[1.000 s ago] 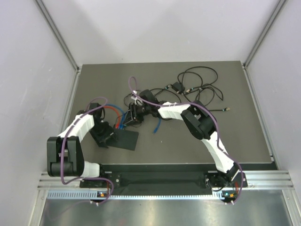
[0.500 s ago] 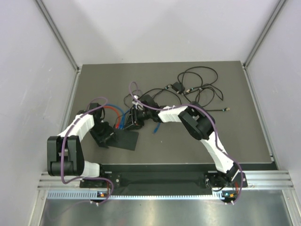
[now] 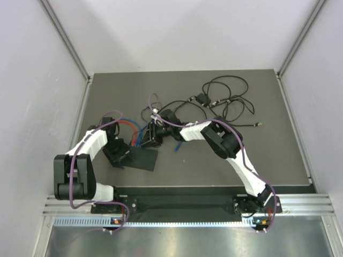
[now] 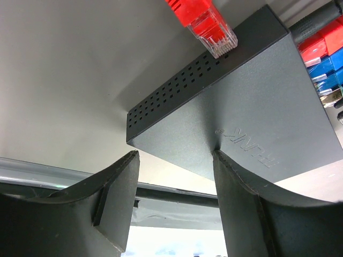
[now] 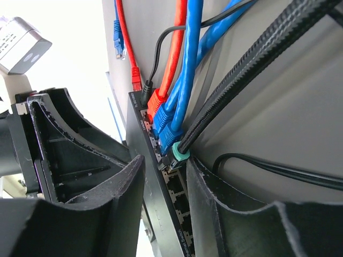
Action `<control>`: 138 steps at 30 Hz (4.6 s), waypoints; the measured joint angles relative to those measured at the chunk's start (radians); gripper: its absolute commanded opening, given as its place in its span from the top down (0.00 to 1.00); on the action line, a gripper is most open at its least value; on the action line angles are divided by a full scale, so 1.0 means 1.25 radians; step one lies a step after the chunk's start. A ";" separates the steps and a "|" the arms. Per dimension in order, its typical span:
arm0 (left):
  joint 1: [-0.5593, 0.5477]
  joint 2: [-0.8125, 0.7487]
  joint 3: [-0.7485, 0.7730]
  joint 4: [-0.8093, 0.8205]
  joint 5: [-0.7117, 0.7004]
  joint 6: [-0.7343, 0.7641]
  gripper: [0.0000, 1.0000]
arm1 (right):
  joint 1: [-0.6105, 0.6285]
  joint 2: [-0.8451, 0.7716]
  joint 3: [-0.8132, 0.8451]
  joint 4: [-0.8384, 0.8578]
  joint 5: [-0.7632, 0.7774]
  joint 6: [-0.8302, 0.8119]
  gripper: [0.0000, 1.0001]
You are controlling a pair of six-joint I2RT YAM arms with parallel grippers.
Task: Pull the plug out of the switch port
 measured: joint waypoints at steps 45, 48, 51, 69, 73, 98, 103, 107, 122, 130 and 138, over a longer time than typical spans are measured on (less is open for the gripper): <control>-0.002 0.063 0.045 -0.048 -0.016 -0.012 0.34 | 0.017 -0.020 -0.089 0.154 0.106 0.024 1.00; -0.004 0.067 0.050 -0.053 -0.019 -0.014 0.34 | 0.014 -0.017 -0.089 0.154 0.101 0.050 1.00; -0.005 0.067 0.051 -0.055 -0.022 -0.016 0.34 | 0.013 -0.017 -0.081 0.135 0.103 0.022 1.00; -0.033 0.082 0.068 -0.042 -0.033 -0.033 0.33 | 0.000 -0.028 -0.005 -0.022 0.108 -0.113 1.00; -0.038 0.082 0.069 -0.040 -0.037 -0.038 0.33 | -0.022 0.006 -0.011 0.058 0.050 0.049 1.00; -0.053 0.083 0.073 -0.007 -0.034 -0.052 0.33 | -0.057 0.029 0.039 0.037 -0.008 -0.067 0.62; -0.054 0.080 0.072 -0.006 -0.034 -0.052 0.33 | -0.078 0.031 0.044 0.057 -0.027 -0.058 0.62; -0.054 0.080 0.071 -0.006 -0.035 -0.052 0.33 | -0.079 0.032 0.068 0.025 -0.039 -0.078 0.62; -0.060 0.076 0.070 -0.004 -0.041 -0.052 0.33 | -0.079 -0.023 0.172 -0.298 0.023 -0.309 0.50; -0.063 0.074 0.069 -0.003 -0.045 -0.052 0.33 | -0.060 -0.026 0.172 -0.320 -0.015 -0.243 0.50; -0.064 0.074 0.069 -0.003 -0.046 -0.052 0.34 | -0.017 -0.013 0.208 -0.328 -0.031 -0.217 0.51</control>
